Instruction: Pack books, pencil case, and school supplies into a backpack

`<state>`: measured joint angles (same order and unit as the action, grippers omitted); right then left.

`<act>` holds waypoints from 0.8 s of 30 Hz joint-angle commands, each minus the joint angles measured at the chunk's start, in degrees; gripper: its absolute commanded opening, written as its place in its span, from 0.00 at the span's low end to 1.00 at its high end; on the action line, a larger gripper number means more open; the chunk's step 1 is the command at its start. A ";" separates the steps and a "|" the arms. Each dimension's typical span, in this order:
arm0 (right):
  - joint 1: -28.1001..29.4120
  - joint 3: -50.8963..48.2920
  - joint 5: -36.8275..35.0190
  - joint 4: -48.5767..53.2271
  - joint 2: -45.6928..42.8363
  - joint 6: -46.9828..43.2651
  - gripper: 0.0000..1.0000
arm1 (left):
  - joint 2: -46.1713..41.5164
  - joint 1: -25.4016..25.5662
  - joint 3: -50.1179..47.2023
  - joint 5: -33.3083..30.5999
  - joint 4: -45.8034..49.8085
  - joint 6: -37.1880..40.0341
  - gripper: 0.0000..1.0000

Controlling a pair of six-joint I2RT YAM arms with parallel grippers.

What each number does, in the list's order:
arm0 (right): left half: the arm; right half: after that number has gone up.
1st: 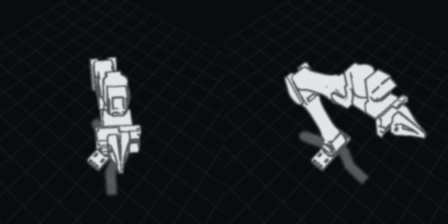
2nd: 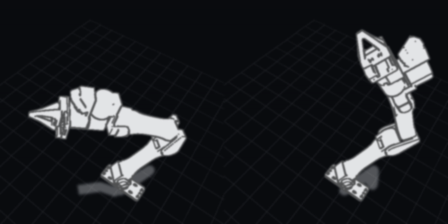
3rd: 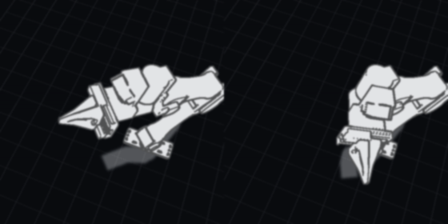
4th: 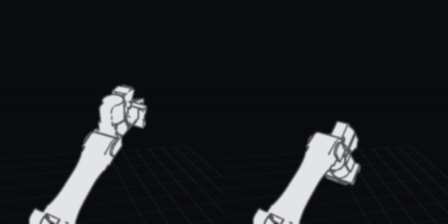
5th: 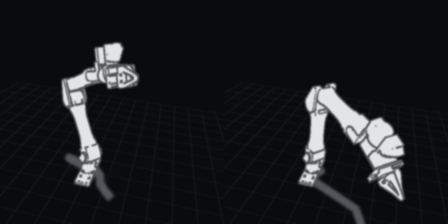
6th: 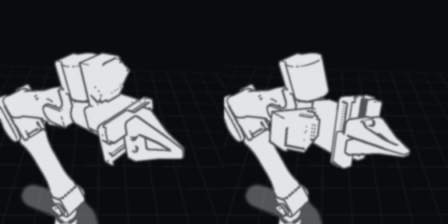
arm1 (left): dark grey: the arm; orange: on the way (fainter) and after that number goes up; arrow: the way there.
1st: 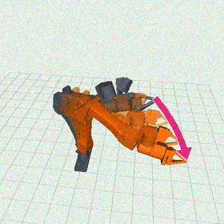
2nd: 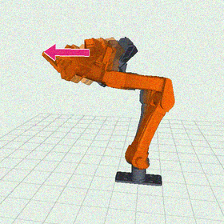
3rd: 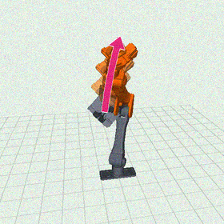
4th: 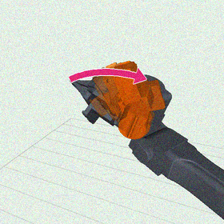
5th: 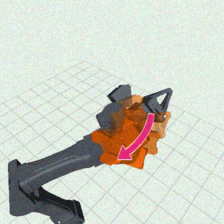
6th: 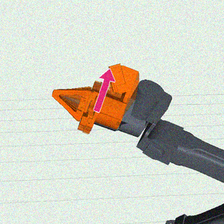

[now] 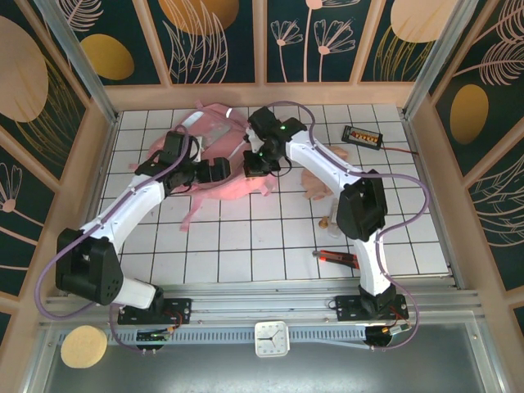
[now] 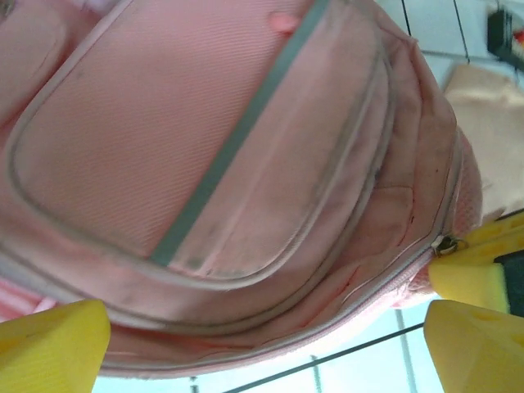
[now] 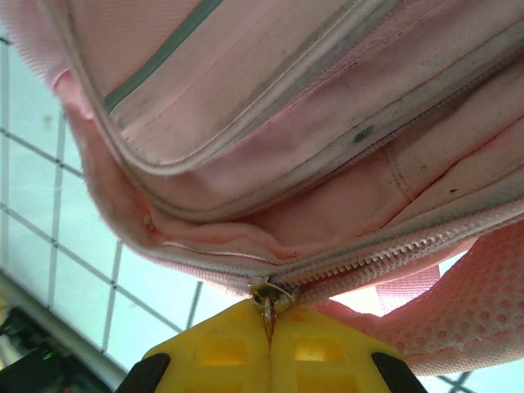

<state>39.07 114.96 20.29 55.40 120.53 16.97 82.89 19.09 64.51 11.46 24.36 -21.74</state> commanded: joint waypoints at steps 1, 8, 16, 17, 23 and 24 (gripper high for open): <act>-0.95 5.32 4.74 2.29 -1.25 1.33 0.00 | -0.06 1.53 1.22 -1.27 4.93 18.89 0.85; -0.22 8.38 7.65 5.03 -1.35 1.38 0.00 | -4.52 2.09 -2.96 6.83 -3.18 40.35 0.82; 2.88 9.92 8.28 6.83 -2.11 1.70 0.00 | 2.35 2.57 -0.62 15.36 -4.42 50.10 0.78; 3.05 9.64 8.35 6.74 -2.29 1.75 0.00 | 2.99 2.70 -0.16 17.15 -4.45 50.74 0.76; 3.18 8.88 9.32 6.58 -2.56 1.38 0.00 | 6.31 3.23 0.10 19.79 -2.67 53.69 0.16; 2.90 8.89 9.01 7.20 -2.58 0.65 0.00 | 6.89 3.23 0.81 19.76 -0.45 54.76 0.00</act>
<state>41.60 122.10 25.15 62.70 120.53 18.52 87.90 21.96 63.22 28.62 21.78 28.34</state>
